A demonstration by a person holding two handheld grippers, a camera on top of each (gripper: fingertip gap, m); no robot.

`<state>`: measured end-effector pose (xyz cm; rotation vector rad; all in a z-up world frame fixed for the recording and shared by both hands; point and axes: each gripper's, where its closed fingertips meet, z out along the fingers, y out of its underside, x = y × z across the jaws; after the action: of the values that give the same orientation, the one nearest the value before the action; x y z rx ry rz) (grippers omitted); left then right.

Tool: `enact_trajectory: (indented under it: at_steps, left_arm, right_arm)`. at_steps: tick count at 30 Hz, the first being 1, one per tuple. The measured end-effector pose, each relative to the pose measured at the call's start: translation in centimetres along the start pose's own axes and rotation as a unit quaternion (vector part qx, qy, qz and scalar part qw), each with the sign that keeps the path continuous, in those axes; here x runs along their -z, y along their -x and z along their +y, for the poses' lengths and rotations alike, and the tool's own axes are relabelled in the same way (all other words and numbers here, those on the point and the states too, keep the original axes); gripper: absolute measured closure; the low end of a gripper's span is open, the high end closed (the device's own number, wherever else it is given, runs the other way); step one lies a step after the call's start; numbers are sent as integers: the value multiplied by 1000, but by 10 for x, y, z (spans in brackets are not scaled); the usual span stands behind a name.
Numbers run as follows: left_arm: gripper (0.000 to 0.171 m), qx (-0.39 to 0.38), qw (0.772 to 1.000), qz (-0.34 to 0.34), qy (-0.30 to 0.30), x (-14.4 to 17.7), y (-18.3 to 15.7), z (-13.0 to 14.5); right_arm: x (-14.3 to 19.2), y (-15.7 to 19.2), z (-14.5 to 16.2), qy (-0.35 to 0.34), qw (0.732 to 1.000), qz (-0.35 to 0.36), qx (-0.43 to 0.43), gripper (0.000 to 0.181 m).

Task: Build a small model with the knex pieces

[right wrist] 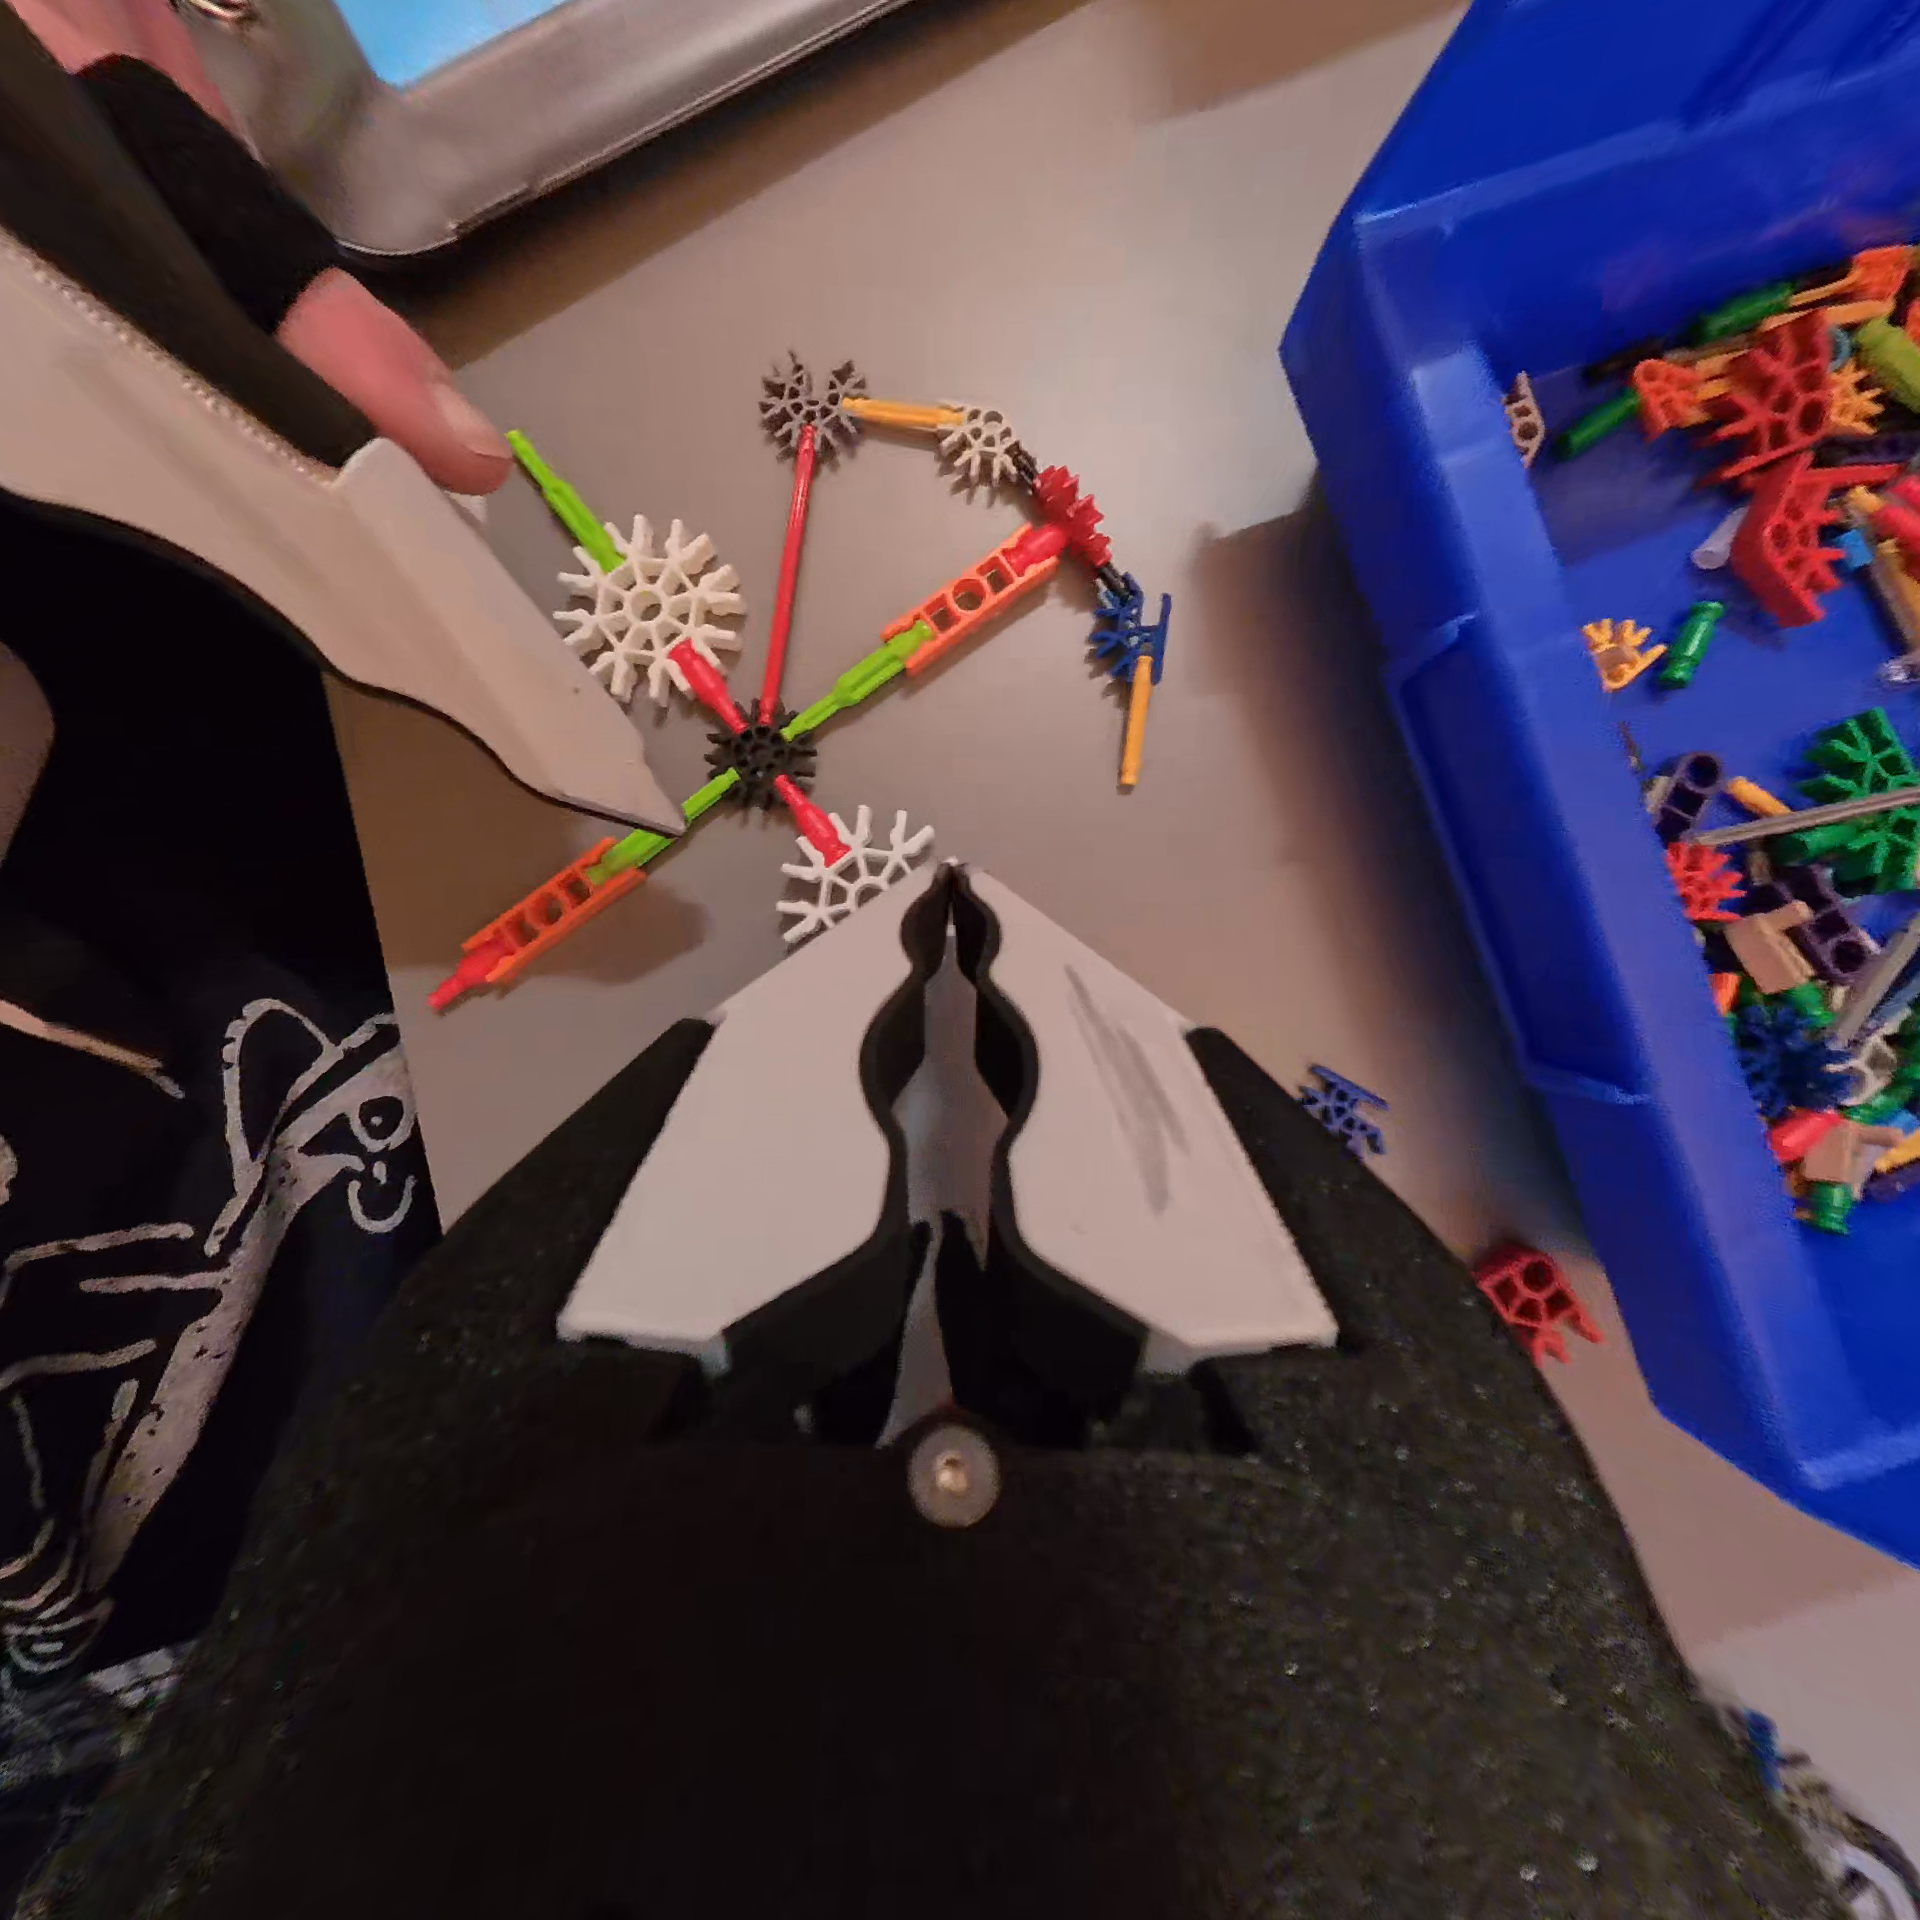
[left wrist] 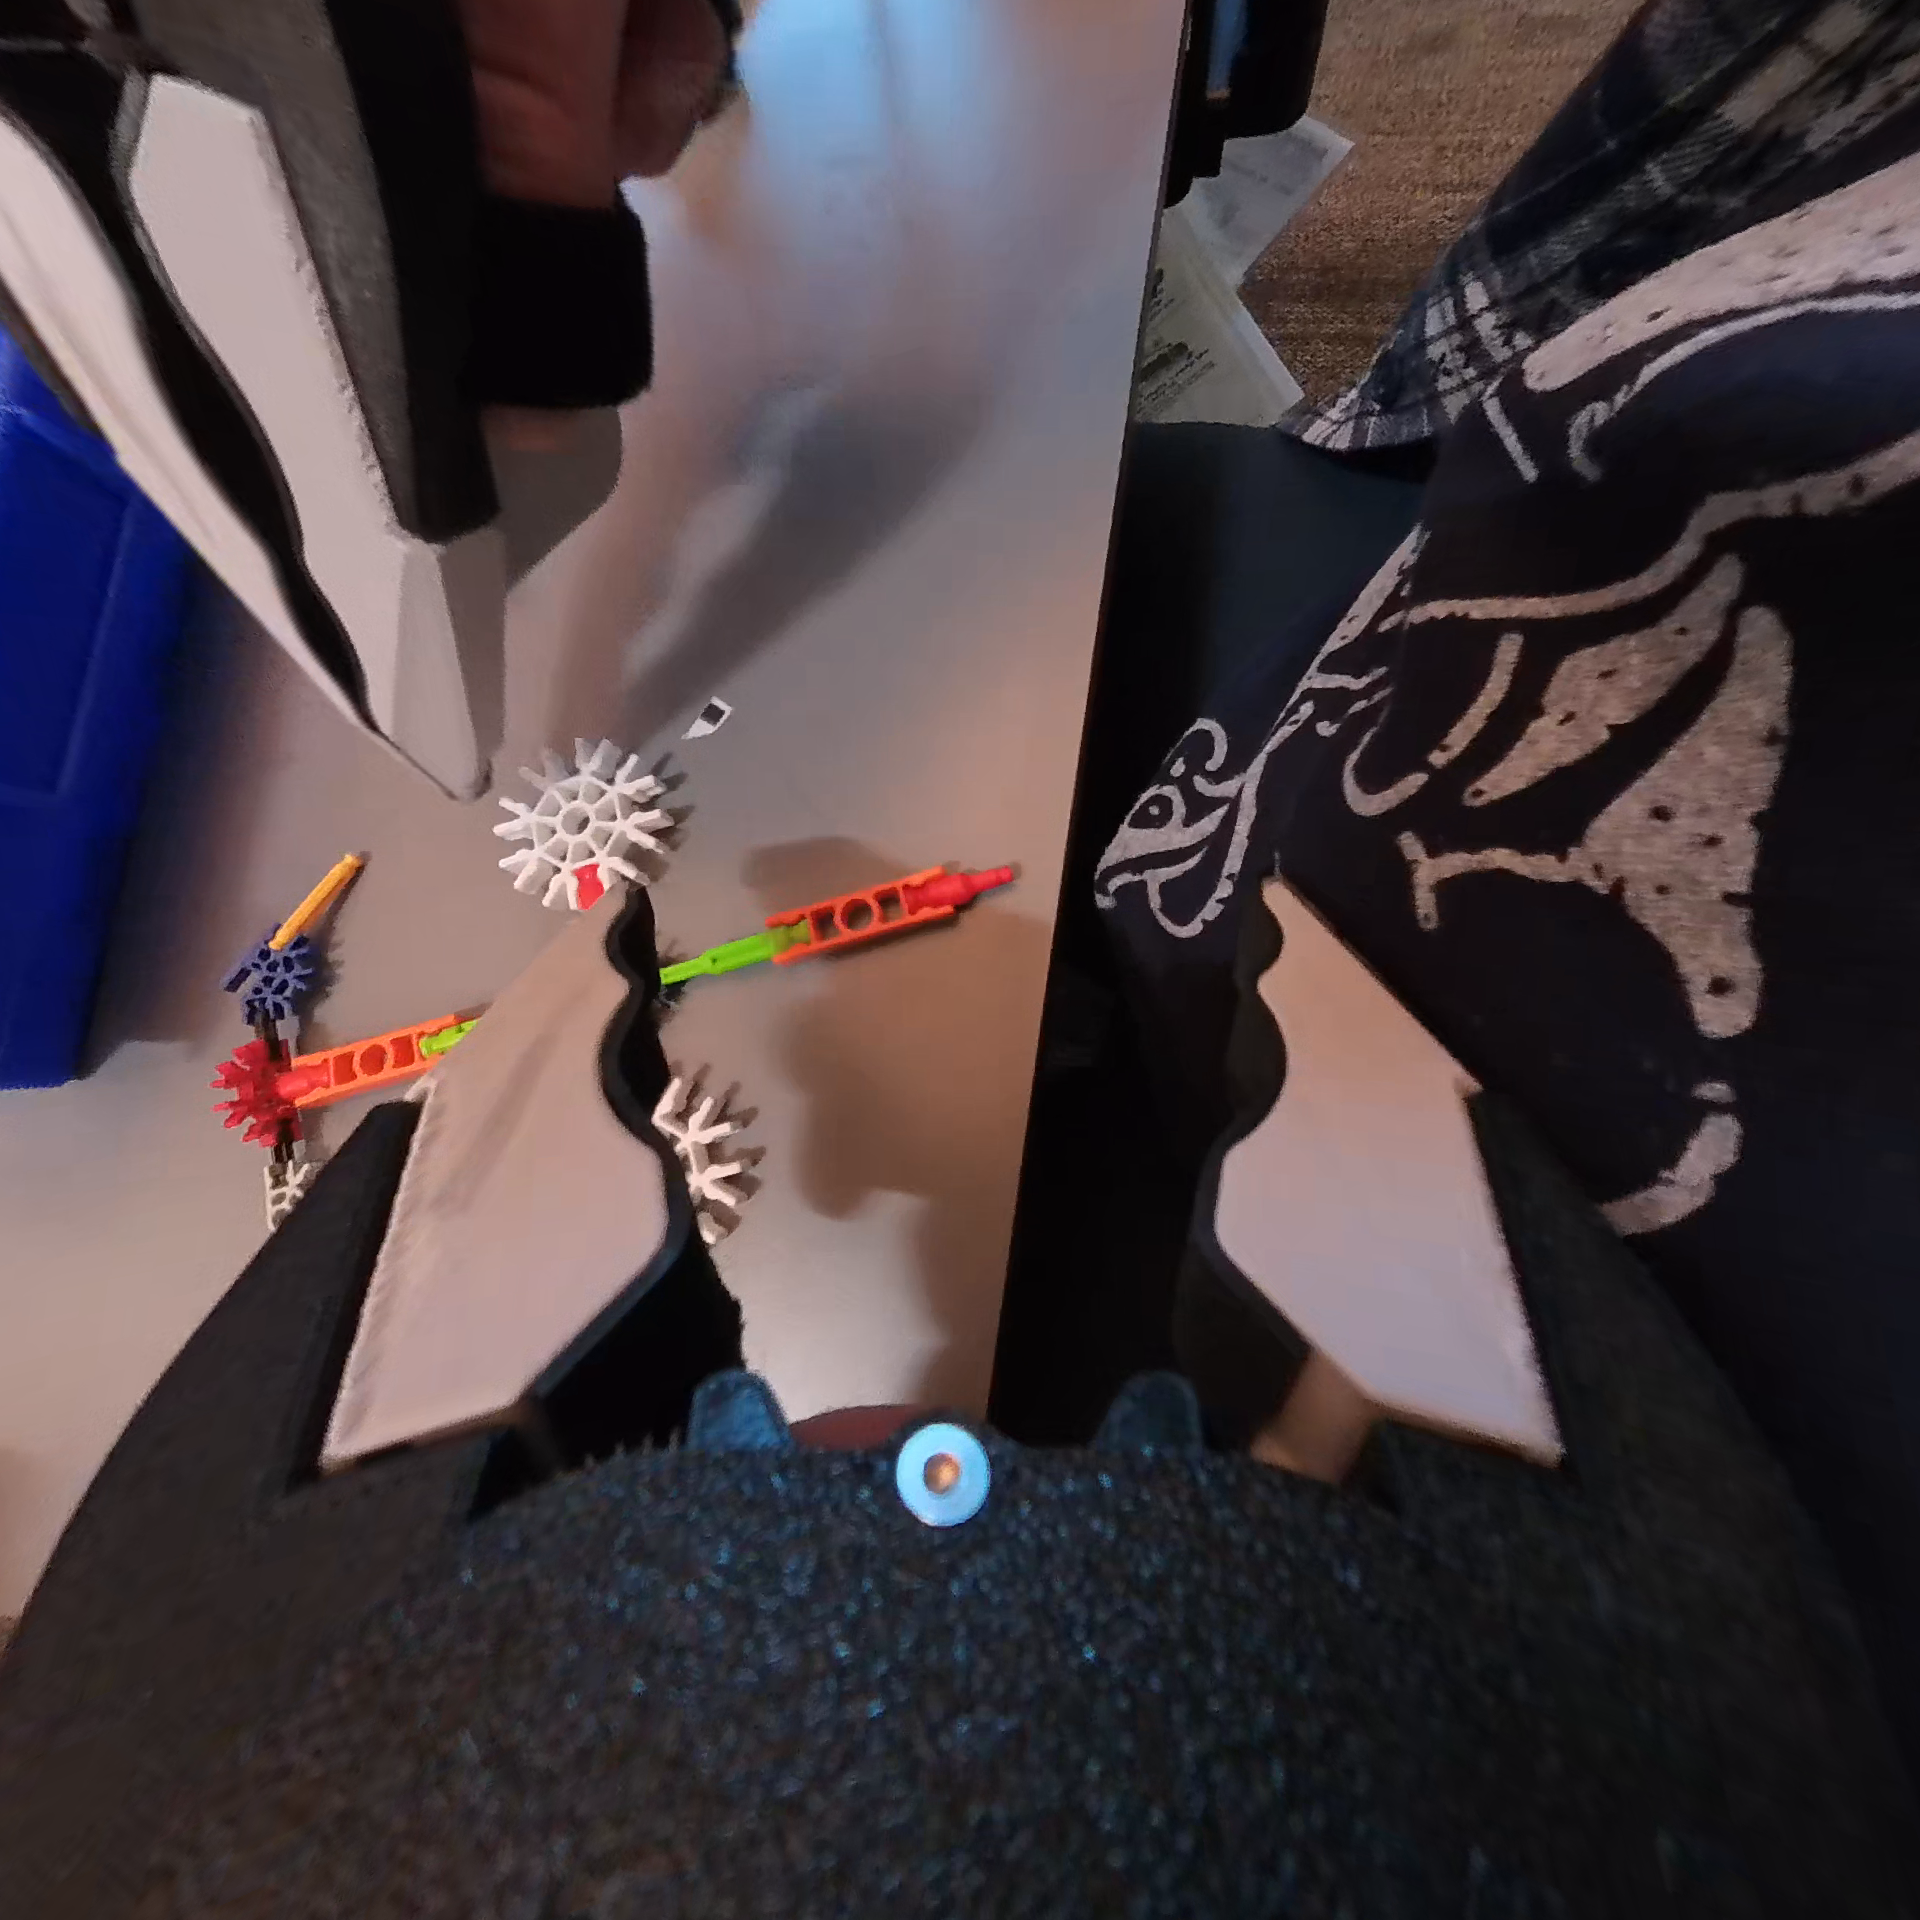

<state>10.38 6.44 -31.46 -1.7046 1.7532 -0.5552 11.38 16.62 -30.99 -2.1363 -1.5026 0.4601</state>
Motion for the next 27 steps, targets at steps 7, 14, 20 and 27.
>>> enact_trajectory:
  at_steps: [7,14,20,27]
  left_arm:
    - [62,3,1000,-10,-20,8,2,-9]
    - [63,25,997,-32,-63,31,11,-19]
    - [63,20,994,-80,-68,59,32,-10]
    - [68,88,975,-195,-52,138,106,44]
  right_arm:
    - [-10,2,6,25,1000,0,4,181]
    - [2,-8,1,10,1000,19,-4,174]
    - [11,-10,1,-6,999,29,-16,167]
    - [22,-8,-7,-43,998,36,-17,163]
